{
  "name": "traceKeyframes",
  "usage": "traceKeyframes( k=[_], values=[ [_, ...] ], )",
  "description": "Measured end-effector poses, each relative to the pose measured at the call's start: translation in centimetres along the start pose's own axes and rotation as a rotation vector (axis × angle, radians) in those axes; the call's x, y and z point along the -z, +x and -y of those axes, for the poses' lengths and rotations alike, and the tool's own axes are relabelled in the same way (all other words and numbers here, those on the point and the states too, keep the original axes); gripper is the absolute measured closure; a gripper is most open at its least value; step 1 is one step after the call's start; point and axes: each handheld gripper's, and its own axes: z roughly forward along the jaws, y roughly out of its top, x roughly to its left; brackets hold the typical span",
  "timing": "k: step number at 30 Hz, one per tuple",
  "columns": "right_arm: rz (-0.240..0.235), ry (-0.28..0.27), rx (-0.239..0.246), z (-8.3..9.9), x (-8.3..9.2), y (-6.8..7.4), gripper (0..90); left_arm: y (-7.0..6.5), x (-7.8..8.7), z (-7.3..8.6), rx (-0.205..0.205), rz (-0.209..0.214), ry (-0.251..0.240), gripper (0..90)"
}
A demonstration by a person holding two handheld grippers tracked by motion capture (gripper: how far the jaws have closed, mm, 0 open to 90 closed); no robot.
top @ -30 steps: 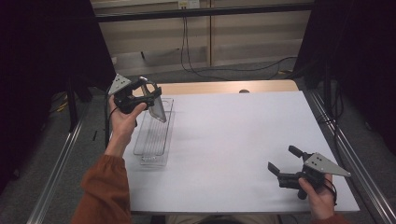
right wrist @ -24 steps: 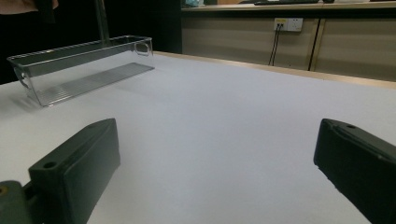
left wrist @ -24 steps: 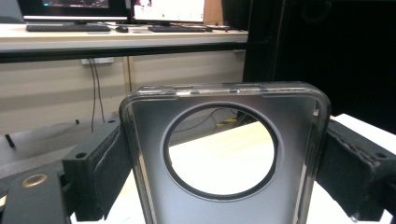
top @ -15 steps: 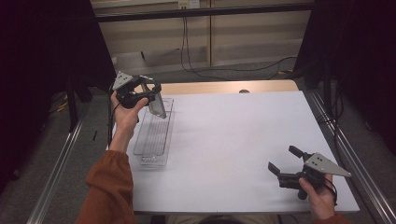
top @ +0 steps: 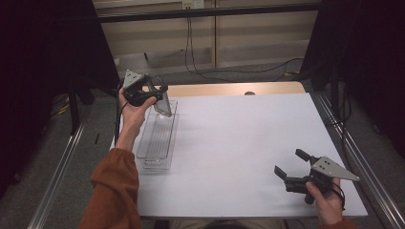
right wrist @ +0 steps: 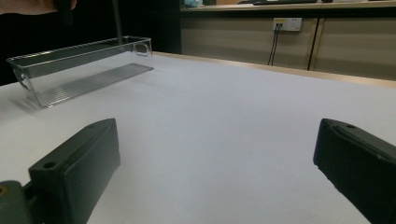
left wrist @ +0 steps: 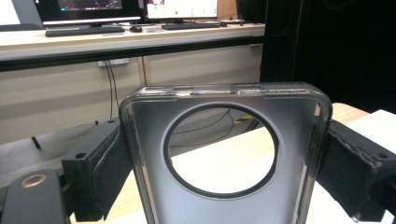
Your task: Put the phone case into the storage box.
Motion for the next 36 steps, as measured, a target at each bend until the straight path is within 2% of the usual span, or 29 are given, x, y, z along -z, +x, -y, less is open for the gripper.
traceKeyframes(
  k=[2, 4, 7, 8, 12, 17, 19, 26, 28, 36],
  values=[
    [0.001, 0.004, 0.002, 0.0, 0.0, 0.0, 0.0, 0.2, -0.2, 0.2, 0.011, -0.010, 0.005, 11.2],
    [-0.003, 0.004, 0.003, 0.0, 0.0, 0.0, 0.0, 0.3, -0.4, 0.4, -0.004, -0.011, 0.016, 11.2],
    [-0.002, 0.004, 0.001, 0.0, 0.0, 0.0, 0.0, 0.2, -0.8, 0.7, 0.020, -0.024, 0.015, 11.2],
    [0.000, 0.003, 0.001, 0.0, 0.0, 0.0, 0.0, 0.3, -0.9, 0.7, 0.004, -0.023, 0.020, 11.2],
    [-0.003, 0.003, 0.004, 0.0, 0.0, 0.0, 0.0, 0.2, -1.5, 1.0, 0.013, -0.030, 0.026, 11.2],
    [-0.004, 0.002, 0.002, 0.0, 0.0, 0.0, 0.0, 0.3, -2.2, 1.5, -0.013, -0.039, 0.059, 11.0],
    [-0.006, 0.005, 0.001, 0.0, 0.0, 0.0, 0.0, 0.2, -2.4, 1.7, -0.005, -0.044, 0.066, 10.9],
    [-0.010, 0.008, 0.003, 0.1, 0.0, 0.0, 0.0, 0.5, -3.3, 2.2, -0.022, -0.062, 0.094, 10.6],
    [-0.011, 0.007, 0.004, 0.1, 0.0, 0.0, 0.0, 0.6, -3.5, 2.3, -0.009, -0.065, 0.095, 10.5],
    [-0.012, 0.008, 0.004, 0.1, 0.0, 0.0, 0.0, 0.4, -4.2, 2.7, 0.001, -0.078, 0.104, 10.3]
  ],
)
